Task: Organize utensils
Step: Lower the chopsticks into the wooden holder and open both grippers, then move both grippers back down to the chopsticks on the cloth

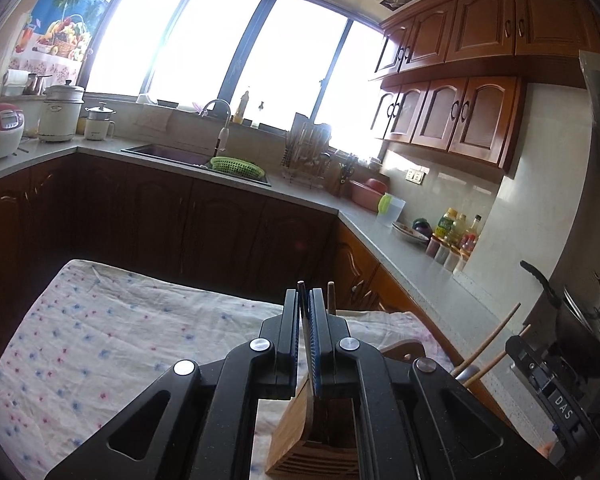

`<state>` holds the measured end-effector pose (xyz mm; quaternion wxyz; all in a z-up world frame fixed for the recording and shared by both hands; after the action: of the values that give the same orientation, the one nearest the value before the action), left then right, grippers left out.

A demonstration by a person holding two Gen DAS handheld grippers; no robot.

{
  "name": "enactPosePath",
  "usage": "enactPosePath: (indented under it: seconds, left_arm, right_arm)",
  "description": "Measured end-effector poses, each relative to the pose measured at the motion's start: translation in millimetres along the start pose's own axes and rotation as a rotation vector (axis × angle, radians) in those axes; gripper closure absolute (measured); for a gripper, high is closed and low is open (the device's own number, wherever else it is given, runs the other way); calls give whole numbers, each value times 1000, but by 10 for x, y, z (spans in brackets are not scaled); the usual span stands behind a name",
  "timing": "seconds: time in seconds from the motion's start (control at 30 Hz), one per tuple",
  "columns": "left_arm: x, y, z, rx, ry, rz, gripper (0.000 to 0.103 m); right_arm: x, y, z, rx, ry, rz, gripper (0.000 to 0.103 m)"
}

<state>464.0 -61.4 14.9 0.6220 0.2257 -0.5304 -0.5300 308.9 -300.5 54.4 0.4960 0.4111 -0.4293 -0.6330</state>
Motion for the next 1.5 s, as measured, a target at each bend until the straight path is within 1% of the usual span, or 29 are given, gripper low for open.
enactPosePath:
  seconds: [0.07, 0.27, 0.33, 0.37, 0.4, 0.43, 0.47, 0.5, 0.53, 0.57, 0.6, 0.63, 0.67, 0.7, 0.73, 0.77, 0.83, 0.9, 0.93, 0.97, 1.0, 1.1, 1.23, 1.37, 1.5]
  left_arm:
    - [22, 21, -62, -9, 0, 2, 100]
    - [9, 51, -81, -31, -2, -4, 99]
    - [-53, 76, -11, -37, 0, -1, 99]
    - [-101, 75, 46, -41, -2, 2, 99]
    - [-118, 81, 71, -47, -4, 7, 98]
    - [-132, 85, 103, -52, -9, 12, 91]
    - [-134, 95, 128, -57, -16, 18, 86]
    - [-156, 112, 182, -55, -18, 26, 74]
    - [-173, 127, 250, -50, -20, 33, 59]
    - [-190, 130, 335, -38, -26, 41, 54]
    - [-201, 144, 403, -30, -26, 46, 45]
    - [-247, 113, 483, -28, -16, 53, 36]
    - [-279, 103, 553, -28, -8, 62, 31]
    - [-328, 63, 639, -26, 0, 72, 24]
    - [-379, -7, 737, -25, 10, 81, 19]
    - [-430, -73, 835, -27, 21, 88, 17]
    - [-499, -188, 1014, -31, 38, 104, 16]
    - [-569, -324, 1191, -47, 56, 126, 16]
    - [-591, -391, 1284, -54, 62, 135, 16]
    - [-618, -462, 1375, -61, 67, 139, 16]
    - [-629, -523, 1479, -72, 75, 142, 16]
    - [-678, -694, 1775, -96, 90, 149, 16]
    - [-780, -845, 2108, -121, 114, 156, 16]
    - [-840, -945, 2385, -125, 132, 165, 16]
    - [-851, -1098, 2547, -144, 148, 147, 16]
  right_arm:
    - [1, 14, 5, -11, 3, 0, 97]
    - [8, 26, -15, -33, 10, -4, 97]
    - [15, 16, -39, -45, 16, -11, 95]
    - [26, 16, -40, -48, 16, -15, 92]
    - [39, 20, -37, -48, 21, -21, 92]
    - [49, 24, -27, -48, 23, -28, 92]
    - [58, 34, -10, -46, 25, -35, 88]
    - [66, 50, 17, -42, 29, -43, 81]
    - [74, 70, 53, -37, 34, -51, 76]
    - [80, 95, 99, -28, 41, -60, 61]
    - [83, 121, 153, -18, 49, -69, 47]
    - [86, 144, 213, -8, 54, -76, 42]
    - [89, 163, 279, 3, 60, -80, 31]
    - [96, 170, 349, 11, 64, -88, 16]
    - [101, 166, 425, 17, 72, -98, 9]
    - [106, 149, 505, 21, 82, -110, 4]
    - [102, 81, 655, 14, 107, -129, 3]
    - [112, -18, 796, 1, 112, -143, 3]
    - [112, -18, 796, 1, 112, -143, 3]
    - [122, -75, 864, -6, 114, -151, 3]
    - [137, -200, 994, -26, 117, -170, 3]
    - [165, -400, 1169, -60, 109, -191, 3]
    - [209, -647, 1373, -99, 102, -206, 3]
    - [237, -858, 1551, -127, 96, -219, 3]
    - [183, -1045, 1654, -158, 97, -216, 3]
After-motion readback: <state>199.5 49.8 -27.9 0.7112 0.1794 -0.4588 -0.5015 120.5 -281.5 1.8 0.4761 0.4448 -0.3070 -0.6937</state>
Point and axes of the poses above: each gripper's, at about its wrist camera, not at the fingertips, and z roughly against the way its jaws point, x to its right, y to its top, the point moved 10 cm from there along -z, roughly the way its jaws point, and after that the axes turned 6 degrees about z, right-handed, at the moved point
